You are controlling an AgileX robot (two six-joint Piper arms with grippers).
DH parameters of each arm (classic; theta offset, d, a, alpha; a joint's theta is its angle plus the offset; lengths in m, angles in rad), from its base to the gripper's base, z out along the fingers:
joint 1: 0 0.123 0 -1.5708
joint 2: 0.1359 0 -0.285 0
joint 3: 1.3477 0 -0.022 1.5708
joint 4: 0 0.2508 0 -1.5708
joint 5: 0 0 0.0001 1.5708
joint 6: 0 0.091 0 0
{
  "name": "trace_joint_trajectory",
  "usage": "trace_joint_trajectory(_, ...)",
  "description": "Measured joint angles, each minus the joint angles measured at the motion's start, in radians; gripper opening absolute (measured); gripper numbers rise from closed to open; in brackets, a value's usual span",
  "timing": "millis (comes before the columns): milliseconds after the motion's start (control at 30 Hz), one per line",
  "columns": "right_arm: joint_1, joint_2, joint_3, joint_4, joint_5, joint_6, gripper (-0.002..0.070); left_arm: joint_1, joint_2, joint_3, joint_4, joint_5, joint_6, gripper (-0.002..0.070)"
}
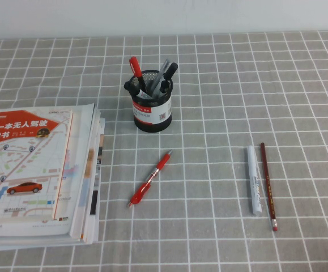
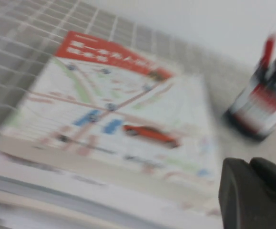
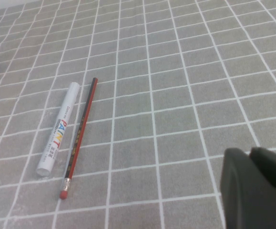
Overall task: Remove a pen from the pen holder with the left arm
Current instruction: 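Take a marker out of the pen holder and lay it on the table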
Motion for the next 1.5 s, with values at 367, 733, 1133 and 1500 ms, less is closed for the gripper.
trace_joint_trajectory(367, 0.000, 0.000, 0.000, 0.000, 0.000, 0.000, -0.0013, 0.000, 0.000, 0.000, -0.430, -0.124, -0.059, 0.0000)
trace_joint_trajectory(733, 0.000, 0.000, 0.000, 0.000, 0.000, 0.000, -0.0013, 0.000, 0.021, -0.125, -0.506, 0.055, 0.137, 0.0000)
trace_joint_trajectory(1133, 0.000, 0.000, 0.000, 0.000, 0.000, 0.000, -0.0013, 0.000, 0.507, -0.500, -0.352, 0.137, 0.411, 0.0080)
trace_joint_trajectory(1500, 0.000, 0.000, 0.000, 0.000, 0.000, 0.000, -0.0013, -0.092, 0.893, -0.676, -0.543, 0.123, 0.705, 0.0359)
